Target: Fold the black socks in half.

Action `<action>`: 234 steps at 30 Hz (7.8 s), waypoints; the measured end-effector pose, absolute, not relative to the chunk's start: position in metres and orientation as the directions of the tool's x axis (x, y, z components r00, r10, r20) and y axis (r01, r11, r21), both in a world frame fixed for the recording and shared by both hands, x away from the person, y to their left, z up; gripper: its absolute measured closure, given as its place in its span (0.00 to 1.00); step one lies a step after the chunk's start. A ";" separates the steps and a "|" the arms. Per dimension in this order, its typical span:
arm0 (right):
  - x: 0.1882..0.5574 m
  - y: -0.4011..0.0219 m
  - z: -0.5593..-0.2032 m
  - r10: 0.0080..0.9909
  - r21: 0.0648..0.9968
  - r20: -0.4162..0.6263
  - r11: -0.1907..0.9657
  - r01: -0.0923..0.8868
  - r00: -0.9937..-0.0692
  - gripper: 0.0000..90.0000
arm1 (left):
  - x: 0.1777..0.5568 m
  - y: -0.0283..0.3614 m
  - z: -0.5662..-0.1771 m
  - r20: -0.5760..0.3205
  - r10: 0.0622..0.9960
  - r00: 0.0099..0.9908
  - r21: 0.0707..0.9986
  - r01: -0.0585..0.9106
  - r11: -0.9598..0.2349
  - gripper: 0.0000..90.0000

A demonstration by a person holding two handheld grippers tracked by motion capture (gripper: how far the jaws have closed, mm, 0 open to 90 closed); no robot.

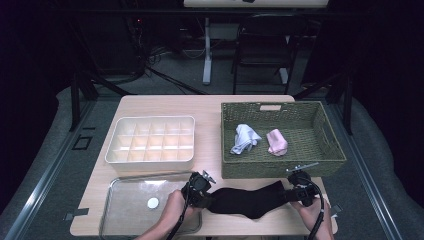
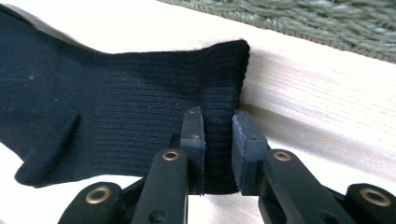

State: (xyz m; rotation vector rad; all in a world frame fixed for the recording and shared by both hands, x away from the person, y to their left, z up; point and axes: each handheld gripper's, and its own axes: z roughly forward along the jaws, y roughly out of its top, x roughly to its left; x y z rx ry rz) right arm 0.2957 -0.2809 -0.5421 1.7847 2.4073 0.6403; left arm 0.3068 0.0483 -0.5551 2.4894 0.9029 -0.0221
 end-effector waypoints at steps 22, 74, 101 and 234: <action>0.282 -0.272 -0.507 0.872 0.505 0.278 0.224 0.834 -0.403 0.88 | 0.308 0.047 -0.556 -0.203 0.598 0.776 0.445 0.617 -0.649 0.82; 0.283 -0.158 -0.511 0.743 0.532 0.258 0.424 0.733 -0.617 0.88 | 0.310 0.045 -0.558 -0.266 0.582 0.769 0.443 0.633 -0.634 0.81; 0.285 -0.124 -0.530 0.730 0.501 0.194 0.501 0.706 -0.655 0.88 | 0.313 0.053 -0.558 -0.278 0.583 0.763 0.446 0.640 -0.626 0.84; 0.275 -0.218 -0.497 0.741 0.603 0.352 0.287 0.744 -0.571 0.92 | 0.311 0.053 -0.554 -0.304 0.564 0.768 0.470 0.636 -0.612 0.76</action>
